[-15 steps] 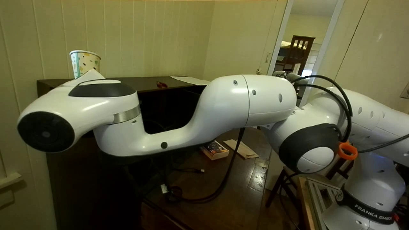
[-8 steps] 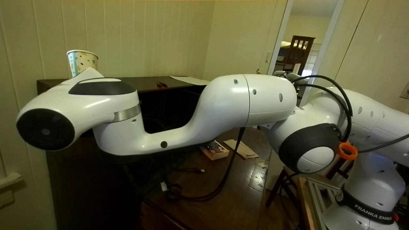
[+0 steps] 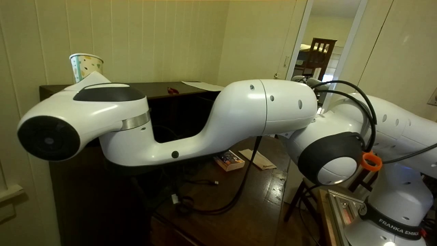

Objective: Make the cup stand

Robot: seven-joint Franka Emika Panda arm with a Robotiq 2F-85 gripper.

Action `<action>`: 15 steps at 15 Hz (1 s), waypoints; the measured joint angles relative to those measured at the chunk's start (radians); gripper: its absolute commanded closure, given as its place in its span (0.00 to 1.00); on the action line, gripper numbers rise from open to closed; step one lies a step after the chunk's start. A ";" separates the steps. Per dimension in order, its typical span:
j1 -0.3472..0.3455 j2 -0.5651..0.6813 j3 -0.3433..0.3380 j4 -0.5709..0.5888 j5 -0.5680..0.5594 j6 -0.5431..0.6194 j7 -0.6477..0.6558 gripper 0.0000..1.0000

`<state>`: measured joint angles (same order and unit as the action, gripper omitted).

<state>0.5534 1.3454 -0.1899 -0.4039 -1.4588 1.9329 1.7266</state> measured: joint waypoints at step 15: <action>-0.013 -0.005 0.030 0.022 0.090 0.091 -0.039 0.61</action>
<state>0.5403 1.3407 -0.1595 -0.3816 -1.3692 2.0238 1.6880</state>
